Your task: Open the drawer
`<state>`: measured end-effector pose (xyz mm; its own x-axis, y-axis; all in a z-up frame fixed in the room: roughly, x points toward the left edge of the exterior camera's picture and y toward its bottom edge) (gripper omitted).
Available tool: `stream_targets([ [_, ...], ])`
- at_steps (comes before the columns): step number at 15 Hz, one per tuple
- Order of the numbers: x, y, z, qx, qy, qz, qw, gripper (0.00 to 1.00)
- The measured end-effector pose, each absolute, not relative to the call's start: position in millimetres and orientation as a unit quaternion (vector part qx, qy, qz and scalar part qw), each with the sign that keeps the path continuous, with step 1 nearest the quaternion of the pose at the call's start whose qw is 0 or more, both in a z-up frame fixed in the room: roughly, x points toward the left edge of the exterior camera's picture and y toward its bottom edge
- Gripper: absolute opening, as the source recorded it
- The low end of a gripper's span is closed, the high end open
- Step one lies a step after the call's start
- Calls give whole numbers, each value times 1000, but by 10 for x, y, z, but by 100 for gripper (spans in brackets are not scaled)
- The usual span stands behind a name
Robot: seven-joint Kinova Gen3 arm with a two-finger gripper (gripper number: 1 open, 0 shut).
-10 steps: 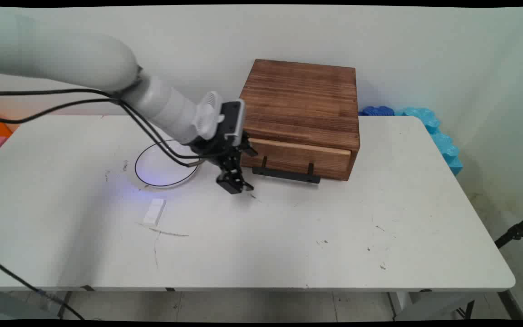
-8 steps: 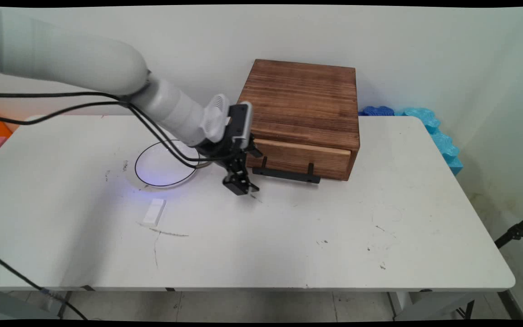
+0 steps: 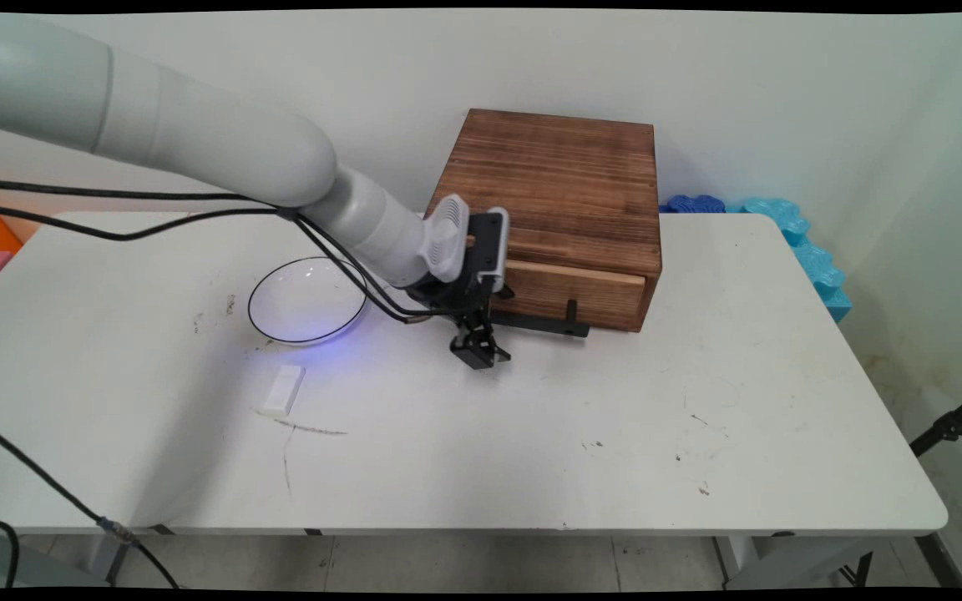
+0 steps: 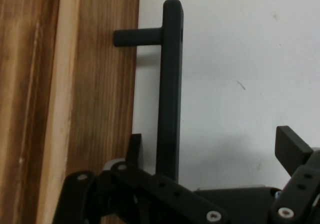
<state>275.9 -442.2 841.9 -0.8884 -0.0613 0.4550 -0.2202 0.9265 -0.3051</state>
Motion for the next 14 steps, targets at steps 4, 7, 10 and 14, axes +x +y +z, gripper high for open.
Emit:
stream_targets([
  [4,2636,-4470,8295,79,-956,175,220,100],
  [7,2562,-4514,8201,82,-957,175,217,100],
  [10,2505,-4562,8113,83,-958,174,214,100],
  [14,2451,-4612,8009,84,-959,172,210,100],
])
